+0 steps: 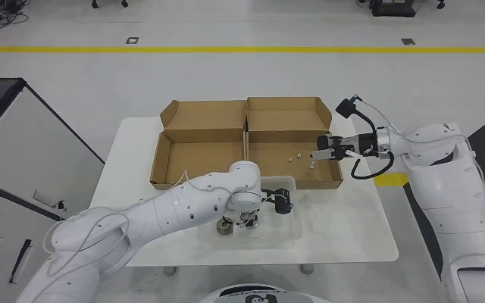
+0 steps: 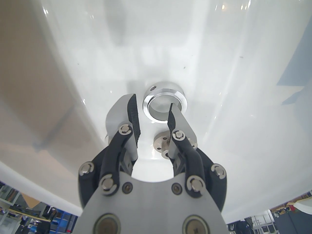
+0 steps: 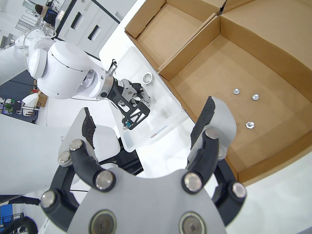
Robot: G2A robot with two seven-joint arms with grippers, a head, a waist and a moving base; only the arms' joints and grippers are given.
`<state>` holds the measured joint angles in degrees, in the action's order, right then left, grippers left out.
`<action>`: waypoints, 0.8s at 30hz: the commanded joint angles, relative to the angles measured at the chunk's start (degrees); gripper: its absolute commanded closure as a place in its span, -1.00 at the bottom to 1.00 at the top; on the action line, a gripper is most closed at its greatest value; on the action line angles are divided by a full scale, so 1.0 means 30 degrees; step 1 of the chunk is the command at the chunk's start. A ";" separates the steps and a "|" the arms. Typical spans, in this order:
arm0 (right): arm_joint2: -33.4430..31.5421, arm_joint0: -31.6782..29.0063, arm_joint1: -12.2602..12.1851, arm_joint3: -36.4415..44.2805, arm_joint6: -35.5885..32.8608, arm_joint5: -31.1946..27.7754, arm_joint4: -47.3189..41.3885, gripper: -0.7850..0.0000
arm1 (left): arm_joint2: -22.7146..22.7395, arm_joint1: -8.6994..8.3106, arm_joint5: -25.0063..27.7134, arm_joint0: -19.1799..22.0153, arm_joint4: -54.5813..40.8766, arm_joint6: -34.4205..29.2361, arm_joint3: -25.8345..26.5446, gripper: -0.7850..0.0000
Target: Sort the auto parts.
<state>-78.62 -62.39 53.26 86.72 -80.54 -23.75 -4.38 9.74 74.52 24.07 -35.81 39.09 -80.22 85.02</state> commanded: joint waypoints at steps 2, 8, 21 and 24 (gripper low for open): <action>-0.0001 0.0000 0.0000 0.0000 0.0000 0.0000 -0.0004 -1.00 | 0.0000 -0.0002 -0.0004 -0.0018 0.0057 -0.0004 -0.0053 0.49; -0.0001 0.0000 0.0000 0.0000 0.0000 0.0000 -0.0004 -1.00 | 0.0000 0.0012 0.0012 -0.0075 0.0132 0.0012 -0.0092 0.47; -0.0001 0.0000 0.0000 0.0000 0.0000 0.0000 -0.0004 -1.00 | 0.0000 0.0198 0.0103 -0.0093 0.0247 0.0103 -0.0445 0.43; -0.0001 0.0000 0.0000 0.0000 0.0000 0.0000 -0.0004 -1.00 | 0.0000 0.0250 0.0175 -0.0121 0.0274 0.0176 -0.0579 0.41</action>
<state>-78.62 -62.39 53.26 86.72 -80.54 -23.75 -4.38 9.74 75.21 24.48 -36.15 39.89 -79.81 83.48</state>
